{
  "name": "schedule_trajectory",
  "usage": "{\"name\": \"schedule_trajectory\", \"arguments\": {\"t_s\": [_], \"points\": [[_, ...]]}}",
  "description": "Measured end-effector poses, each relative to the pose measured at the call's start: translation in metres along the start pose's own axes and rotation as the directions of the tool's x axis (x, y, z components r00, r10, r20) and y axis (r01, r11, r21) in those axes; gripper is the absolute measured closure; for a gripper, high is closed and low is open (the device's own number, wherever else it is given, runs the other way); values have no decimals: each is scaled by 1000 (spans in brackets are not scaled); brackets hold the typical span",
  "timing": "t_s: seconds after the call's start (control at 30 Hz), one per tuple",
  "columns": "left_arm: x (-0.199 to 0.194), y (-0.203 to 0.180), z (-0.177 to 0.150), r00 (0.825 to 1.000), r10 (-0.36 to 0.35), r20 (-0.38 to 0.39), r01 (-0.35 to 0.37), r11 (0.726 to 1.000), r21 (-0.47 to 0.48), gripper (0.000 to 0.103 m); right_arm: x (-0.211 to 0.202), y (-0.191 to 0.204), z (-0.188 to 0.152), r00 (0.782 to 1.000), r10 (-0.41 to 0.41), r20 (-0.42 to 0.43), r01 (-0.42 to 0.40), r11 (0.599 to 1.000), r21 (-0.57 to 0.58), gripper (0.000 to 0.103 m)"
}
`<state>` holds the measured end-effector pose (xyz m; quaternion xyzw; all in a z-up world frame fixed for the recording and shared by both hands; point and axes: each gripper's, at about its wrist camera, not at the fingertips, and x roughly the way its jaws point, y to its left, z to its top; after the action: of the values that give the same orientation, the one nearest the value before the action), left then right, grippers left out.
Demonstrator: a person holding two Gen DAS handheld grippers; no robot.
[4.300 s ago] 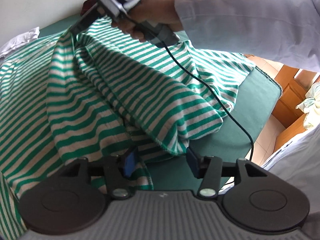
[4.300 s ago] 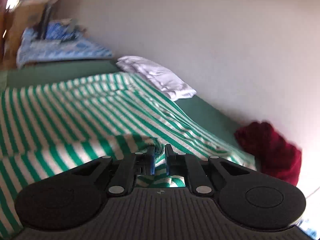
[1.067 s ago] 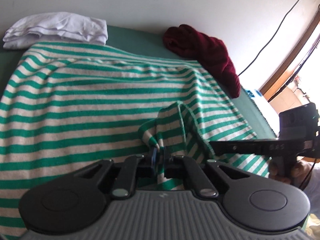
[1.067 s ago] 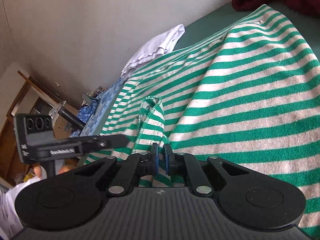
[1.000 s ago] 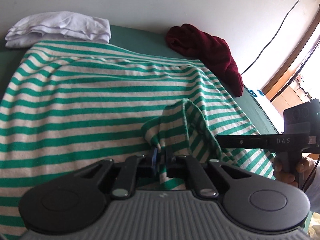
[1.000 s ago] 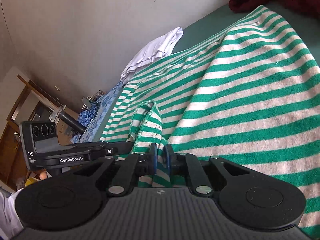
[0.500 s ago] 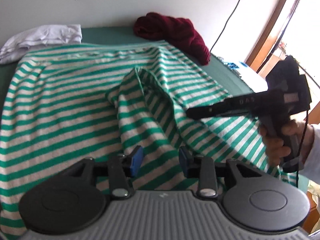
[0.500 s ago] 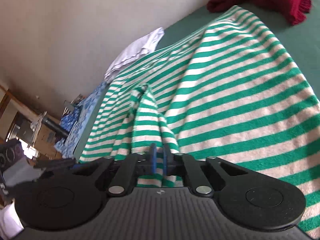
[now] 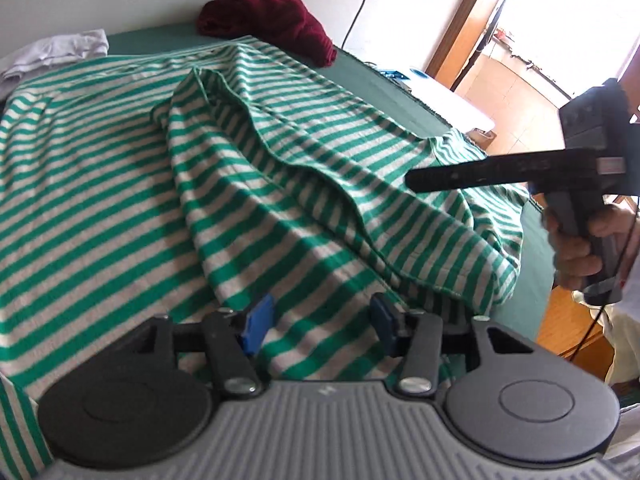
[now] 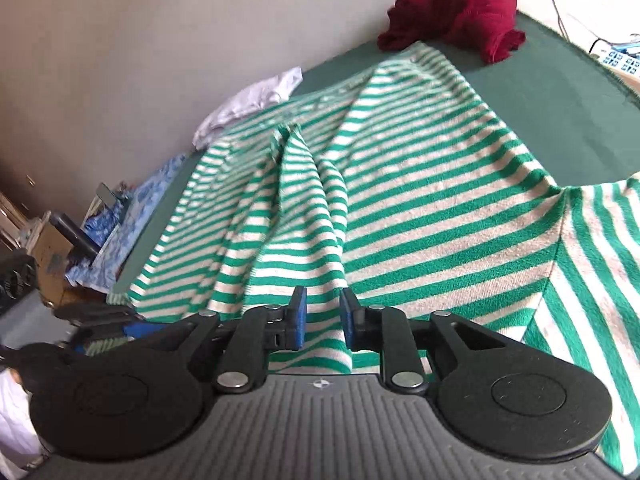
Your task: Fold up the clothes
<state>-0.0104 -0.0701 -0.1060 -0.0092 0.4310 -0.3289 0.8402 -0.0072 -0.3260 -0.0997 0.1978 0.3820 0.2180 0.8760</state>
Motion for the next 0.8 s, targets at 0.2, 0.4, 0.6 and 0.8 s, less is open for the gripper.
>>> {"name": "schedule_trajectory", "arguments": {"t_s": [0.2,0.4,0.6,0.8], "points": [[-15,-8,-1,993,111,42,-111,994,4,37,-16,25,-34,998,24,-58,-28,998,-60,63],[-67,-23,-9,984,134,117,-131,991,-38,39,-48,21,-35,996,81,47,-82,996,16,67],[-63,-79,-34,994,78,81,-79,997,7,33,-45,51,-51,979,168,-112,-189,960,-206,67],[-22,-117,-52,998,64,10,-64,998,11,36,-12,35,-69,976,82,-200,-130,962,-242,90]]}}
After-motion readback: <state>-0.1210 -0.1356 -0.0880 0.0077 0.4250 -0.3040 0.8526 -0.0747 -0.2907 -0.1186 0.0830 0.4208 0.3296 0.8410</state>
